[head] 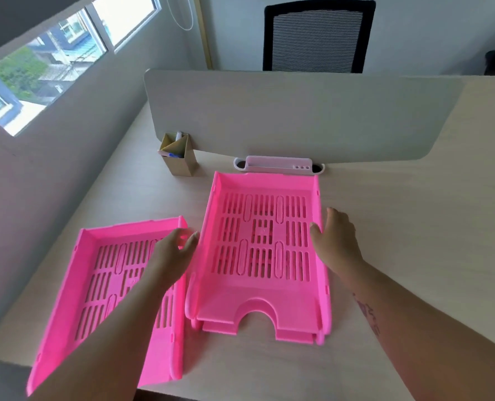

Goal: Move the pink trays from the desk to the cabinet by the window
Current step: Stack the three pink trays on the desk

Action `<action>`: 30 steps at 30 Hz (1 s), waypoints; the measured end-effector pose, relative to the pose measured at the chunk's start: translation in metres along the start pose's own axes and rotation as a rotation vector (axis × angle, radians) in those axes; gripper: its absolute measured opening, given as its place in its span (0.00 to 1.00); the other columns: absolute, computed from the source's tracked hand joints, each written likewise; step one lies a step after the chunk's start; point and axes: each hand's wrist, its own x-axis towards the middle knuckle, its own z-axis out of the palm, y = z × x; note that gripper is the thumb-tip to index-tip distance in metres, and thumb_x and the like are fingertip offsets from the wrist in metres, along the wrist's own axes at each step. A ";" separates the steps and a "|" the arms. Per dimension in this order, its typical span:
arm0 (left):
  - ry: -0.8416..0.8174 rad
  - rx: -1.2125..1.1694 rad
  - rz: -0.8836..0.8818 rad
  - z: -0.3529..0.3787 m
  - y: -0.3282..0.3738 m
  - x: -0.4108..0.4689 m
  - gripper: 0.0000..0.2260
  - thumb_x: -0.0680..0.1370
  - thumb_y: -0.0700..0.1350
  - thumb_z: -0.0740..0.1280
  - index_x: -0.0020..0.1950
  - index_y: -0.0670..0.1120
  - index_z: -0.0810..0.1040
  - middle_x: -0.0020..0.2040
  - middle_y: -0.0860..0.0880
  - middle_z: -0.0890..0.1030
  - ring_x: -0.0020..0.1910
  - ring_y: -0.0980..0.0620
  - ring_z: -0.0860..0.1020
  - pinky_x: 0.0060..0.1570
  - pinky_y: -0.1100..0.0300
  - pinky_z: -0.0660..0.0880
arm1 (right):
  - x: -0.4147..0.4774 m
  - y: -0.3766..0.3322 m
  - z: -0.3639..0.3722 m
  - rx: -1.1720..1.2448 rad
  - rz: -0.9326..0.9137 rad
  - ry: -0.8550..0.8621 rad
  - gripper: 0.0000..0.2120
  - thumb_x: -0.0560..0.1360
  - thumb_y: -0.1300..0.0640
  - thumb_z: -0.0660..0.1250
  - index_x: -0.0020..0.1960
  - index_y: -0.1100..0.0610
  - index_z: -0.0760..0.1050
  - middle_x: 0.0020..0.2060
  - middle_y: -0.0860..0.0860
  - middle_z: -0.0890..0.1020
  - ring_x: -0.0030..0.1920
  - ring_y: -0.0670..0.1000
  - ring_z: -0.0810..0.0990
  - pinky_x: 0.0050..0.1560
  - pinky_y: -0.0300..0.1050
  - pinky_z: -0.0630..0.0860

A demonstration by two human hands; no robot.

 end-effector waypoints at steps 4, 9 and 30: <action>0.102 0.003 -0.063 -0.020 -0.016 -0.023 0.20 0.81 0.51 0.64 0.68 0.39 0.75 0.62 0.39 0.82 0.58 0.42 0.81 0.58 0.46 0.79 | 0.011 -0.027 0.002 -0.189 -0.228 0.111 0.21 0.78 0.54 0.63 0.66 0.65 0.72 0.66 0.62 0.75 0.68 0.63 0.68 0.65 0.60 0.71; 0.210 -0.015 -0.182 -0.046 -0.053 -0.065 0.19 0.81 0.48 0.66 0.68 0.40 0.74 0.59 0.40 0.84 0.55 0.43 0.83 0.57 0.46 0.80 | 0.000 -0.092 0.037 -0.141 -0.505 -0.016 0.19 0.77 0.55 0.63 0.65 0.64 0.74 0.63 0.61 0.77 0.65 0.62 0.71 0.66 0.57 0.68; 0.157 -0.097 -0.379 -0.103 -0.250 -0.109 0.27 0.80 0.49 0.65 0.77 0.42 0.65 0.75 0.42 0.70 0.71 0.43 0.73 0.68 0.42 0.72 | -0.173 -0.199 0.202 0.077 -0.207 -0.343 0.38 0.78 0.59 0.63 0.81 0.56 0.45 0.80 0.56 0.48 0.77 0.59 0.58 0.72 0.53 0.64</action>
